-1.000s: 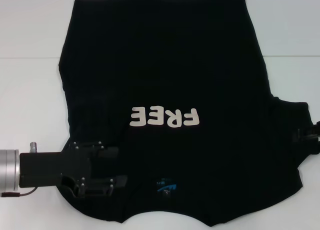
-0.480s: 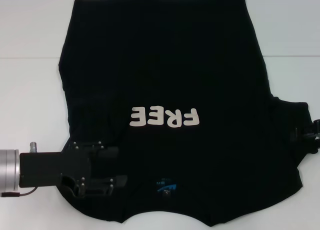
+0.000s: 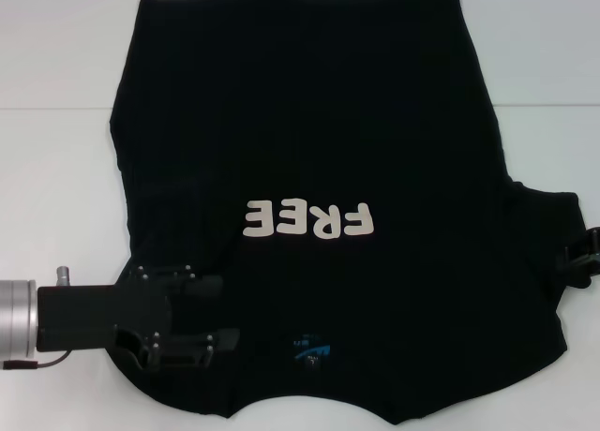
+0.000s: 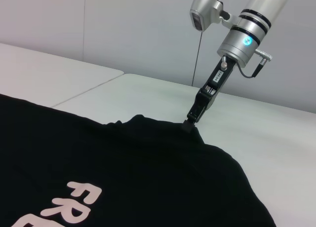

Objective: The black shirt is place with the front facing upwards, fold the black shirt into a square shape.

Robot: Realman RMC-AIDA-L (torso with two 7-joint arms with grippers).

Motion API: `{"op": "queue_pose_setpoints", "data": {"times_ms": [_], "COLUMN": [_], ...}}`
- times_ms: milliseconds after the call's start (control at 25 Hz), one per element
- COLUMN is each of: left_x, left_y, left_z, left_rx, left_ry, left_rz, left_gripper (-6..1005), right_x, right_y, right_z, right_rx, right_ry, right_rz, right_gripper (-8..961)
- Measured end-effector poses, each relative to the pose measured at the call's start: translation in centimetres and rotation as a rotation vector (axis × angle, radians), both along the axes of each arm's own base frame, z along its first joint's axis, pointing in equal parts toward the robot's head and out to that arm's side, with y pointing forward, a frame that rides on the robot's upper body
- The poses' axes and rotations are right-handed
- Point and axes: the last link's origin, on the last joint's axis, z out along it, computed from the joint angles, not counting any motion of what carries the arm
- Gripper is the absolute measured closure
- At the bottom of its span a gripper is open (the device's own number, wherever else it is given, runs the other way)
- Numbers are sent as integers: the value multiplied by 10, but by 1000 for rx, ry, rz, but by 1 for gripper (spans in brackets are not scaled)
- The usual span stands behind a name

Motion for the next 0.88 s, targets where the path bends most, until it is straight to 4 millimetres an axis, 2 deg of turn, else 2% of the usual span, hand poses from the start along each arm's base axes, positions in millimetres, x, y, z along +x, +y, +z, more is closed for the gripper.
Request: {"op": "queue_pose_setpoints", "data": {"times_ms": [200,400,640,880], "left_x": [0,-1,-1,-1], "left_y": [0,0,-1,-2], "left_z": [0,0,1,4], "left_rx": [1,1,-2,-2], "left_ry": [-1,0,-1,-25], "left_rz": [1,2,6,10], "left_gripper": [267,267,267,267], "right_x": [0,2,3,2], "right_y": [0,0,0,2], "right_z": [0,2,6,28], "right_rx": [-1,0,4,57], "right_ry": [-2,-5,-12,-25], "right_rz": [-2,-4,-1,14], "right_gripper": [479,726,922,914]}}
